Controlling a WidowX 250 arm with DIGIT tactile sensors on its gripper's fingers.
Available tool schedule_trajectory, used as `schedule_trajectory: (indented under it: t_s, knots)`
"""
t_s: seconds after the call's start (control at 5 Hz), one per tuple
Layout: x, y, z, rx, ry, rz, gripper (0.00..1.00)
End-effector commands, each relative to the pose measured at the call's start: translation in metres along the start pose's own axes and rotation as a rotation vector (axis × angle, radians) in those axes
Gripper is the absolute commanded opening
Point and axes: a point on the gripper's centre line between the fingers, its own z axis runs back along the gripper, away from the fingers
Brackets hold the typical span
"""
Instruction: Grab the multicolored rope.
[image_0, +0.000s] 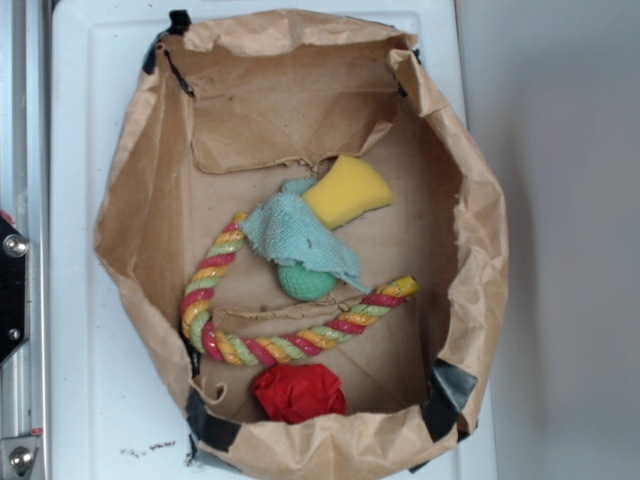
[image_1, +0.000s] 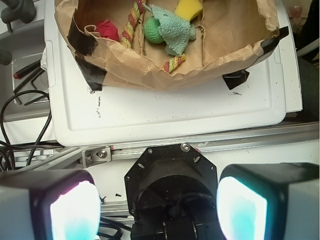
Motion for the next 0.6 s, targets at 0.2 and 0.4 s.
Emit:
schedule_trajectory:
  t_s: [0.2, 0.4]
  knots:
    - [0.048, -0.010, -0.004, -0.079, -0.062, 0.000, 1.00]
    - [0.078, -0.009, -0.014, -0.140, -0.081, -0.030, 1.00]
